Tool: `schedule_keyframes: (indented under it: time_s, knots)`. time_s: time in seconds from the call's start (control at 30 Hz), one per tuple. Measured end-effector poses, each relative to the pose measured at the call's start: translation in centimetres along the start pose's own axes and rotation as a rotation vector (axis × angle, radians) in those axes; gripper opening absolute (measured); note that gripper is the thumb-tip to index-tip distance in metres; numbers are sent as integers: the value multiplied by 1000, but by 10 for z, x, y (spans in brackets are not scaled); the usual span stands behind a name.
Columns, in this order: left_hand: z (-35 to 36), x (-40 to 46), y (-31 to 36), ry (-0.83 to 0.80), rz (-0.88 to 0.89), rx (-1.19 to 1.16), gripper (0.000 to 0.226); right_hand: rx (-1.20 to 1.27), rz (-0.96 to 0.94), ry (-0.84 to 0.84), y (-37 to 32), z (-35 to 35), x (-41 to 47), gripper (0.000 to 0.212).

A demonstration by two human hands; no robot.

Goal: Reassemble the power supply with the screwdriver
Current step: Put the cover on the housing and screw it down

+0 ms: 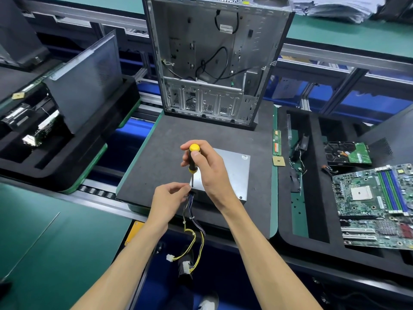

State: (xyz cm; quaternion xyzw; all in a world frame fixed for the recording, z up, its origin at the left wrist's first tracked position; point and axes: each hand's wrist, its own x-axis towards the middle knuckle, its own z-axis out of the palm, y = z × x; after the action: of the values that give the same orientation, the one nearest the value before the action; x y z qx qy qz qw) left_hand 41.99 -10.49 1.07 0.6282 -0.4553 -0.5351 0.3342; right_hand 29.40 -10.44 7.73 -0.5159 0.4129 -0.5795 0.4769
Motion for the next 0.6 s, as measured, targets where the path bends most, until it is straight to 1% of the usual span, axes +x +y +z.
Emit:
schedule_keyframes:
  time_s: [0.17,0.27,0.4,0.5,0.53,0.6]
  knots:
    - [0,0,1,-7,8,-12,8,-8,-9,1,3,-2,-1,24]
    - [-2,-1,3,-19,12,22,8,51,1,51,4,-9,1,26]
    - [-9,-1,11,-55,60,106,11,290,3,223,-1,-27,8,27]
    - [-10,-2,29,4,189,179,14,533,14,313,-8,-43,13,26]
    - [-9,-3,38,2,234,189,16,599,29,330,-10,-48,15,26]
    - [-3,-7,56,-57,320,201,17,687,56,349,-12,-53,16,27]
